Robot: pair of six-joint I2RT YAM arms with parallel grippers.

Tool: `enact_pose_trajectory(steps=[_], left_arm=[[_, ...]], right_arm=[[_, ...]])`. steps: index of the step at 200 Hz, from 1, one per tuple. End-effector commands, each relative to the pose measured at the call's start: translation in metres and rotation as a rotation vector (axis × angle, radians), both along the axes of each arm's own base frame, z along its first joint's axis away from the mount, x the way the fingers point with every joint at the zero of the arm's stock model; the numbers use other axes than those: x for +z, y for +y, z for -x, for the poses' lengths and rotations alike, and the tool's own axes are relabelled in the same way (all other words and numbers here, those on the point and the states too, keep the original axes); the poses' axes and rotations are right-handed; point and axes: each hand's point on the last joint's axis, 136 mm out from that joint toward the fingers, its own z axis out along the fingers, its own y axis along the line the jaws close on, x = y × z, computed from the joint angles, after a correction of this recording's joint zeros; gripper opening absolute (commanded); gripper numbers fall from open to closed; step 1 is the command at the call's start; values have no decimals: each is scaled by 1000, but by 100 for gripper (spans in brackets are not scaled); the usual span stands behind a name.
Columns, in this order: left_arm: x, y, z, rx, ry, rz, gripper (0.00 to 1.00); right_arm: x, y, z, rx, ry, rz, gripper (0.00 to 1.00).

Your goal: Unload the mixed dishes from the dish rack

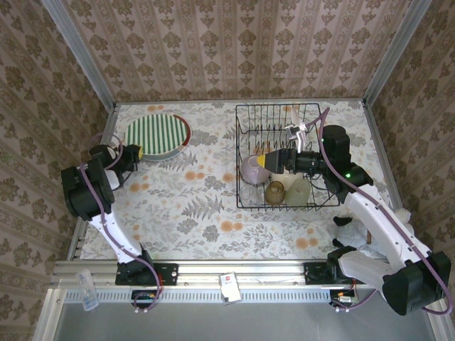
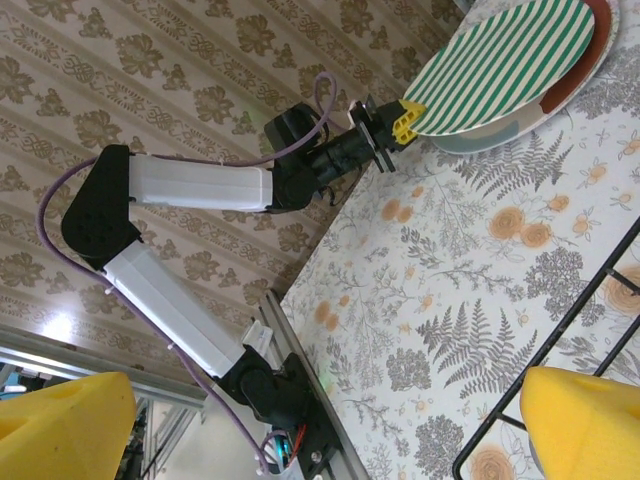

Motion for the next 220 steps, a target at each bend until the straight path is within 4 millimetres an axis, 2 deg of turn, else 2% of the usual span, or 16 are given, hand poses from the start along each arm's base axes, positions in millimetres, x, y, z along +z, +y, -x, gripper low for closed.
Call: enact_pose_trajectory(steps=[1,17,54,72,117,129,140,189,220], left_arm=[[12,-2,-12,-29,-57,-50,0],[10,-4,-14,-31,-52,-54,0],[6,-4,-12,-24,-39,-60,18],[7,-4,-11,-26,-33,-69,32],[23,-4,-6,-55,-10,-150,67],[27,-4,-4,-63,8,-181,81],[32,-2,-2,-70,23,-208,99],[44,-2,5,-115,119,-276,100],[44,2,11,-121,210,-370,100]], right_arm=[[3,-1,1,-16,-27,13,100],[2,-2,1,-17,-26,15,100],[-1,-2,-1,-26,-19,25,100],[-3,-2,-1,-26,-16,24,100],[-3,-1,-1,-28,-20,28,100],[-4,-1,-1,-27,-18,28,100],[-4,0,-1,-28,-18,28,100],[-4,2,-1,-25,-22,28,100],[-5,1,-1,-27,-21,30,100]])
